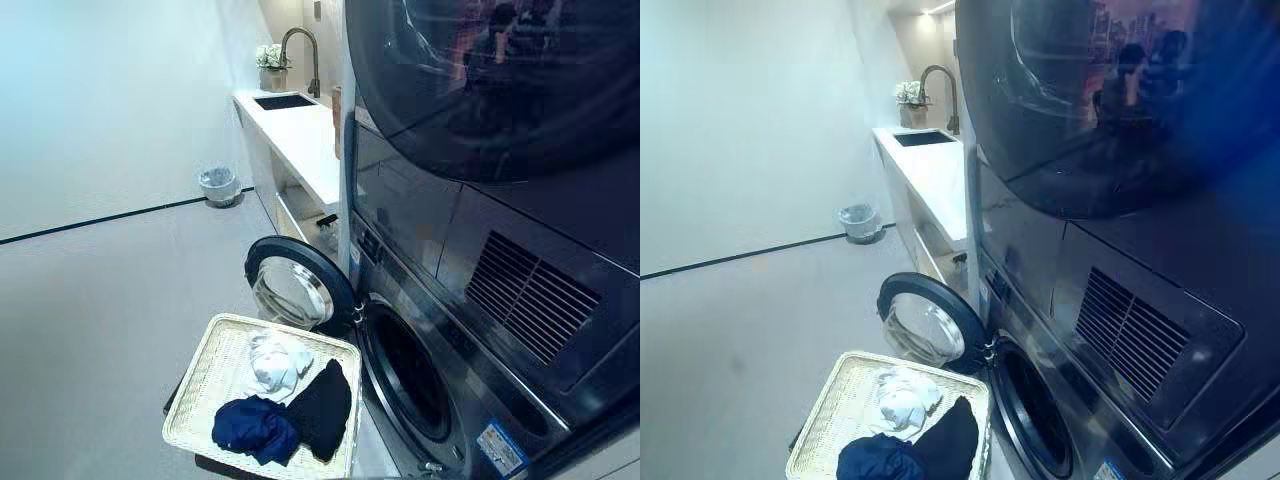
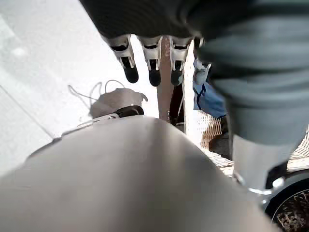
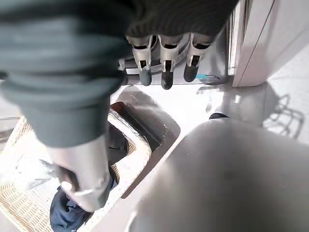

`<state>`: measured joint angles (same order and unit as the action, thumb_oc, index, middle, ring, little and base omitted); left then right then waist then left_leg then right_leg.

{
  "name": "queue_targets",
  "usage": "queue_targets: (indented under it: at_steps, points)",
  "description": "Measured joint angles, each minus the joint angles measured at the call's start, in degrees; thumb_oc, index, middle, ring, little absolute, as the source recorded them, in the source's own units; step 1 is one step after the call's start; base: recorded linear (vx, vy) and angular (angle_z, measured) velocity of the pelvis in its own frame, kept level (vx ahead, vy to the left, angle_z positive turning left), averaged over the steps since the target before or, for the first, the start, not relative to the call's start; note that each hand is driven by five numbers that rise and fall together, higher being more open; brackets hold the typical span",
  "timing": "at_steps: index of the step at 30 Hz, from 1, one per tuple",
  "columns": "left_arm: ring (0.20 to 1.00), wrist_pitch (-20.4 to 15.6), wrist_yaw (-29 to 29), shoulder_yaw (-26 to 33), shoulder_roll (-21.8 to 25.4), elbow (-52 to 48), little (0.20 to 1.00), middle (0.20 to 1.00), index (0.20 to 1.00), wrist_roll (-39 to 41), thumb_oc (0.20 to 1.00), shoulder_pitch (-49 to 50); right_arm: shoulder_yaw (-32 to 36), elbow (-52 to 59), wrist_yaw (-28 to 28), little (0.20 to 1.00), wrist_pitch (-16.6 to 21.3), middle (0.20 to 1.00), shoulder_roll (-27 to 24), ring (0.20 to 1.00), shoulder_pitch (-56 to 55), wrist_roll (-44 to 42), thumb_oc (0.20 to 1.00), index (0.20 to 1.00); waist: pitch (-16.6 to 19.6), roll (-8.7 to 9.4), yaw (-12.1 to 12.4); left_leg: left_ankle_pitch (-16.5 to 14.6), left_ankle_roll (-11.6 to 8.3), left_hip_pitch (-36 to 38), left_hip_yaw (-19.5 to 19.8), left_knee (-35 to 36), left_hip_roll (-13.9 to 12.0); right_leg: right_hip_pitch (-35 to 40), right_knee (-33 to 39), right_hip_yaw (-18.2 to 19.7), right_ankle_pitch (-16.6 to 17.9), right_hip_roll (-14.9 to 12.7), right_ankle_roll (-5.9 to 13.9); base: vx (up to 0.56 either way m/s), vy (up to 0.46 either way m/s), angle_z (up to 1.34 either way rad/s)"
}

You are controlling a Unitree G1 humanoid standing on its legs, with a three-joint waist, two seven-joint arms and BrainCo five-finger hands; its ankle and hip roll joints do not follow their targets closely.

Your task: Put the clothes into the washing machine.

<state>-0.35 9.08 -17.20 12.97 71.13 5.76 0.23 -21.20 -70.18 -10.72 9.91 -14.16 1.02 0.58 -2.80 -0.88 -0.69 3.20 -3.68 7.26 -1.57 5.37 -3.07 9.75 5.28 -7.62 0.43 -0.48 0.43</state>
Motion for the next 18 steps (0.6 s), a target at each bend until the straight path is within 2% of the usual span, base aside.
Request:
queue_targets:
  at_steps: [4,9,12,18]
  points:
    - [1.0,-0.3,-0.4,0.0,-0.1,0.0,1.0,1.0,1.0,0.0,1.0,0.0,0.0,0.0,0.0,1.0,0.0,1.0,-0.1,1.0,0.0,0.0,1.0,1.0,0.0,-0.14,0.0,0.0,0.0,0.0,0.0,0.0,0.0,0.0,0.0,0.0,0.0,0.0,0.0,0.12,-0.046,0.0]
    - [1.0,-0.6,-3.8,0.0,-0.3,0.0,1.0,1.0,1.0,0.0,1.0,0.0,0.0,0.0,0.0,1.0,0.0,1.0,-0.1,1.0,0.0,0.0,1.0,1.0,0.0,-0.22,0.0,0.0,0.0,0.0,0.0,0.0,0.0,-0.1,0.0,0.0,0.0,0.0,-0.03,0.0,0.0,0.0]
    - [1.0,-2.1,-9.0,0.3,-0.6,0.0,1.0,1.0,1.0,0.0,1.0,0.1,0.0,0.0,-0.1,1.0,0.0,1.0,-0.1,1.0,0.0,0.0,1.0,1.0,-0.1,-0.22,0.0,-0.1,-0.07,0.0,-0.1,0.0,-0.1,-0.1,0.0,0.0,-0.1,0.0,-0.09,0.03,0.0,-0.01]
    - [1.0,-4.0,-24.2,1.3,-0.6,0.0,1.0,1.0,1.0,-0.5,1.0,-0.2,0.0,-0.1,0.0,1.0,0.0,1.0,-0.2,1.0,0.0,0.0,1.0,1.0,-0.3,-0.24,0.1,-0.2,-0.26,-0.1,-0.1,0.0,-0.2,-0.2,0.0,0.0,-0.2,0.1,-0.22,0.02,0.003,0.0]
